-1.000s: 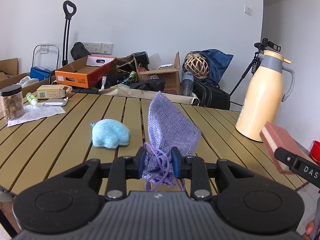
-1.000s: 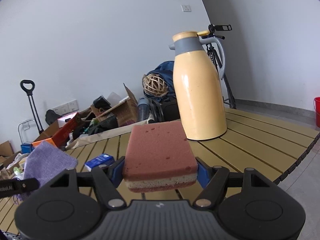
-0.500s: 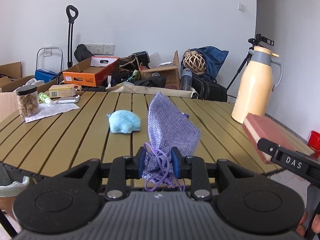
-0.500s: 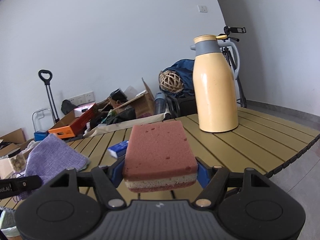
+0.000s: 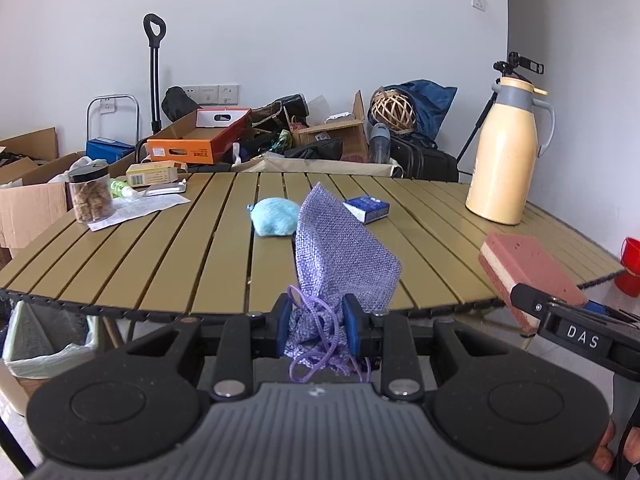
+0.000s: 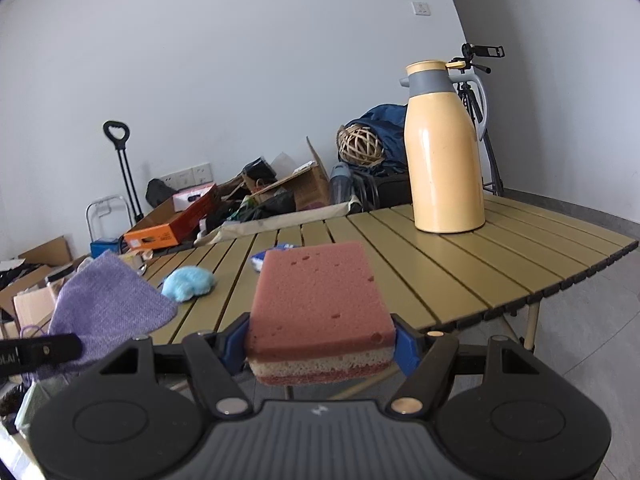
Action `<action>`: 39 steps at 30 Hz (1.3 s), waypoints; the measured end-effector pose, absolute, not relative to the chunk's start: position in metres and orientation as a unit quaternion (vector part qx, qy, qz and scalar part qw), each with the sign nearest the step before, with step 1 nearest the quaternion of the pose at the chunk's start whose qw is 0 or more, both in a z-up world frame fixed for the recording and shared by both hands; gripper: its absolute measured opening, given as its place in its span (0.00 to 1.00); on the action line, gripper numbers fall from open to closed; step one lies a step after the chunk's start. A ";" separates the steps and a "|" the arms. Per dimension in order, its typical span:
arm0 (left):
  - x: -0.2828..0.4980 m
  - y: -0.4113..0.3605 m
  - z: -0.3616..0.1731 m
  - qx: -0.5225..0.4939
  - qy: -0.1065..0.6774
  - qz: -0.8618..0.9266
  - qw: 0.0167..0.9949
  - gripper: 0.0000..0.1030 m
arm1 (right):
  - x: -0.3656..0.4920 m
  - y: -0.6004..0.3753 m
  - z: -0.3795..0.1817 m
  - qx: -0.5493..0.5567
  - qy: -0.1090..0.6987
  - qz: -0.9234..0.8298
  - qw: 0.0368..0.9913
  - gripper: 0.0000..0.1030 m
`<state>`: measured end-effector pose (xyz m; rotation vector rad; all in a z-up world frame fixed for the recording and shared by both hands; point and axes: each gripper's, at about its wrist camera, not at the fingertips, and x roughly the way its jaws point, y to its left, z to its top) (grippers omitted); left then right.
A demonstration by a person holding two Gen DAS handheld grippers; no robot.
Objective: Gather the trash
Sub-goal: 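Carry the pouch and pink sponge off the table toward the black bin, then lower the pouch and pink sponge down over the black bin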
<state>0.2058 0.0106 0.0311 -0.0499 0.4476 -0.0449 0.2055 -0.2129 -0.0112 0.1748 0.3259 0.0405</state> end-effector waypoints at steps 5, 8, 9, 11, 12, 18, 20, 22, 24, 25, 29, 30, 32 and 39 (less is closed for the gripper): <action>0.187 0.013 0.023 -0.015 0.234 -0.022 0.972 0.27 | 0.186 -0.207 -0.021 0.077 0.180 0.026 0.980 0.68; 0.178 0.014 0.016 -0.009 0.244 -0.022 0.970 0.27 | 0.174 -0.204 -0.031 0.072 0.194 0.030 0.978 0.68; 0.175 0.014 0.013 -0.006 0.247 -0.022 0.969 0.27 | 0.170 -0.203 -0.034 0.070 0.199 0.032 0.977 0.68; 0.169 0.015 0.008 -0.003 0.254 -0.021 0.967 0.27 | 0.163 -0.200 -0.040 0.066 0.209 0.035 0.975 0.68; 0.167 0.016 0.005 -0.002 0.258 -0.020 0.966 0.27 | 0.160 -0.199 -0.043 0.064 0.214 0.036 0.974 0.68; 0.156 0.022 -0.010 0.003 0.278 -0.017 0.960 0.27 | 0.145 -0.190 -0.056 0.052 0.238 0.045 0.969 0.68; 0.153 0.024 -0.015 0.005 0.285 -0.016 0.958 0.27 | 0.142 -0.187 -0.060 0.048 0.246 0.047 0.967 0.68; 0.151 0.026 -0.021 0.005 0.293 -0.014 0.956 0.27 | 0.140 -0.185 -0.064 0.044 0.256 0.050 0.964 0.68; 0.150 0.028 -0.027 0.006 0.301 -0.011 0.954 0.27 | 0.139 -0.182 -0.069 0.041 0.265 0.053 0.962 0.68; 0.150 0.030 -0.029 0.007 0.304 -0.010 0.953 0.27 | 0.138 -0.181 -0.072 0.040 0.271 0.054 0.960 0.68; 0.149 0.036 -0.039 0.007 0.318 -0.005 0.948 0.27 | 0.137 -0.177 -0.082 0.034 0.291 0.057 0.954 0.68; 0.149 0.037 -0.042 0.007 0.321 -0.005 0.947 0.27 | 0.137 -0.176 -0.085 0.032 0.297 0.058 0.953 0.68; 0.150 0.041 -0.048 0.005 0.329 -0.003 0.944 0.27 | 0.137 -0.174 -0.091 0.028 0.307 0.059 0.950 0.68; 0.158 0.052 -0.068 -0.004 0.353 0.005 0.936 0.27 | 0.142 -0.169 -0.106 0.013 0.337 0.056 0.940 0.68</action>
